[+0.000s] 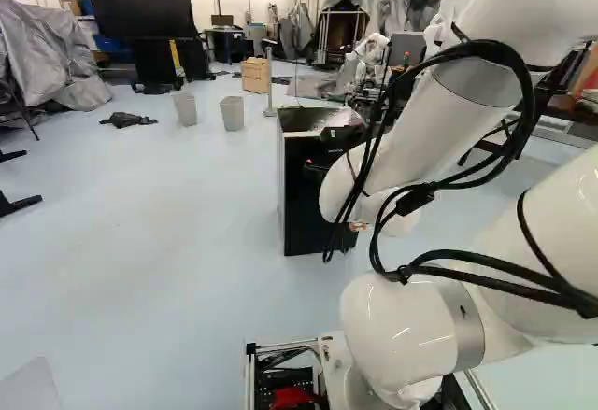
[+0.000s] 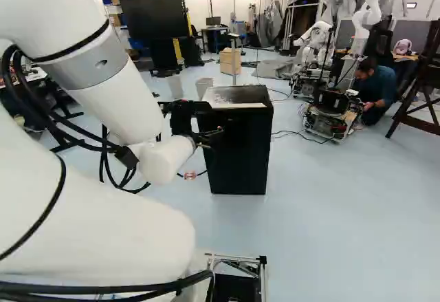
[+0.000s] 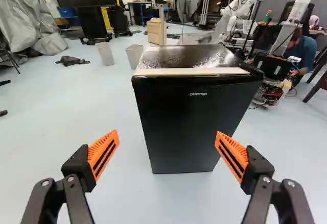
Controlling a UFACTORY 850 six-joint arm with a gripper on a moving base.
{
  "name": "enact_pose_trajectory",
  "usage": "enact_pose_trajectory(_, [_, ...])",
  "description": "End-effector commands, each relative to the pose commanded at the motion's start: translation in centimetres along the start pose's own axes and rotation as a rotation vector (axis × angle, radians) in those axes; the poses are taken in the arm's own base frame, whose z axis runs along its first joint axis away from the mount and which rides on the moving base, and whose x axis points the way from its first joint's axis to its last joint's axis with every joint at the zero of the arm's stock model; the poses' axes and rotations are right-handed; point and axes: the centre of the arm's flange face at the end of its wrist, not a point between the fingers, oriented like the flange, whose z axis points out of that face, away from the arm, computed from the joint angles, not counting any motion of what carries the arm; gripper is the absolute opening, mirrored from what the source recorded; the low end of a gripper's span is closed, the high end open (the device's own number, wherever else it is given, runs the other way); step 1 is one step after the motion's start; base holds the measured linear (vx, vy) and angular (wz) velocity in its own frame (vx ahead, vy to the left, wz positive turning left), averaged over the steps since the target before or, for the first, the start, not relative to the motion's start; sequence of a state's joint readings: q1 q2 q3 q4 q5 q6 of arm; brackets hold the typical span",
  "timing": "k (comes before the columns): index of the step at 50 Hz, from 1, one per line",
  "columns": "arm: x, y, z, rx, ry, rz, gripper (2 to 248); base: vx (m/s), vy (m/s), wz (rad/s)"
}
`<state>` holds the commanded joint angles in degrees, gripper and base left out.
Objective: Grab a drink from the fridge
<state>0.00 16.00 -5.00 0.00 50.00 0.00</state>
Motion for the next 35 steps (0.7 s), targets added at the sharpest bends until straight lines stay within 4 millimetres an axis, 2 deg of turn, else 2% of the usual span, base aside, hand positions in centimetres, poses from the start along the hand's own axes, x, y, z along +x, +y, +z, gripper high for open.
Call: enact_pose_trajectory(35, [0.0, 0.0, 0.0, 0.0, 0.0, 0.0, 247, 0.048, 0.08, -0.016])
